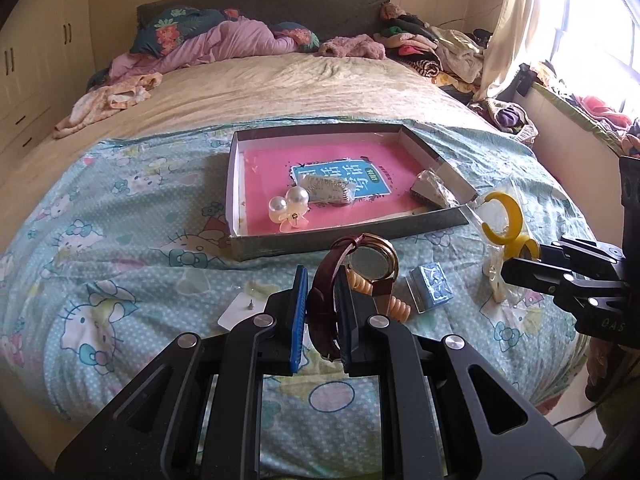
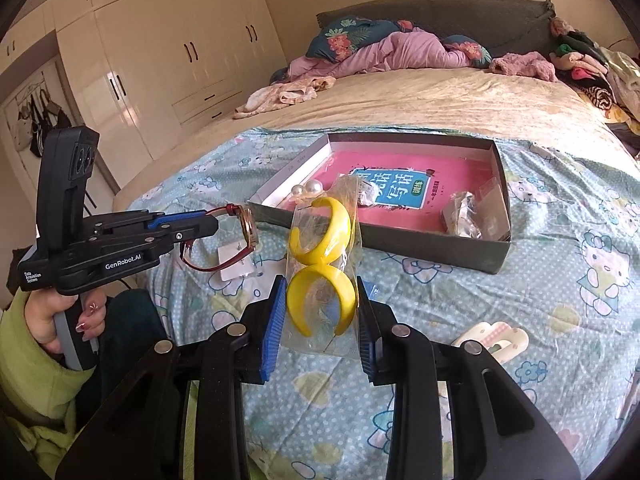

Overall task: Organize jewelry
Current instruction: 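Carry the watch with the left tool while the right tool carries the bangles over the box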

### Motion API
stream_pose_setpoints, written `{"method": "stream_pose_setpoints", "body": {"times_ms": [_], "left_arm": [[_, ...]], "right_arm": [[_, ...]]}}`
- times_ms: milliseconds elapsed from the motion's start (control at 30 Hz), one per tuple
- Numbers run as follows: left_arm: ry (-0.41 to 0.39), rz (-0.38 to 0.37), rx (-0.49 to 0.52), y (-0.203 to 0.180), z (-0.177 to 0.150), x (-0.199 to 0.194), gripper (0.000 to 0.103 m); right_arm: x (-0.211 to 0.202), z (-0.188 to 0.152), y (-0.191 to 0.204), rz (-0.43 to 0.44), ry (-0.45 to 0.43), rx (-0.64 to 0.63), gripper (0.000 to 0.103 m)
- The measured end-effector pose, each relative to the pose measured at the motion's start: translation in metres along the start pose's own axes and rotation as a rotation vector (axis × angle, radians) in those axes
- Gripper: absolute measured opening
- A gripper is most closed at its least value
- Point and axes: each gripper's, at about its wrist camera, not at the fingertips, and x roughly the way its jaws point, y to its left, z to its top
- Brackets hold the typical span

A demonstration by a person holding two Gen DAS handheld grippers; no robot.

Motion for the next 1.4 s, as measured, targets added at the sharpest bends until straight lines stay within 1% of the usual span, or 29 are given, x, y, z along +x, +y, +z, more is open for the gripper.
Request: {"method": "stream_pose_setpoints", "body": {"times_ms": [300, 633, 1033, 1400], "left_arm": [[-0.013, -0.004, 0.005, -0.004, 0.005, -0.003, 0.007], [-0.039, -0.007, 0.012, -0.011, 0.023, -0.005, 0.007], [-0.051, -0.041, 0.017, -0.011, 0.045, 0.008, 0.007], [-0.052, -0.057, 0.022, -0.011, 0.063, 0.021, 0.007]], "right_arm": [[-0.009, 0.01, -0.009, -0.021, -0.043, 0.005, 0.031], [-0.017, 0.02, -0.018, -0.049, -0.084, 0.004, 0.031], [-0.02, 0.041, -0.026, -0.081, -0.119, -0.006, 0.031], [-0.019, 0.064, -0.028, -0.109, -0.159, -0.027, 0.031]]}}
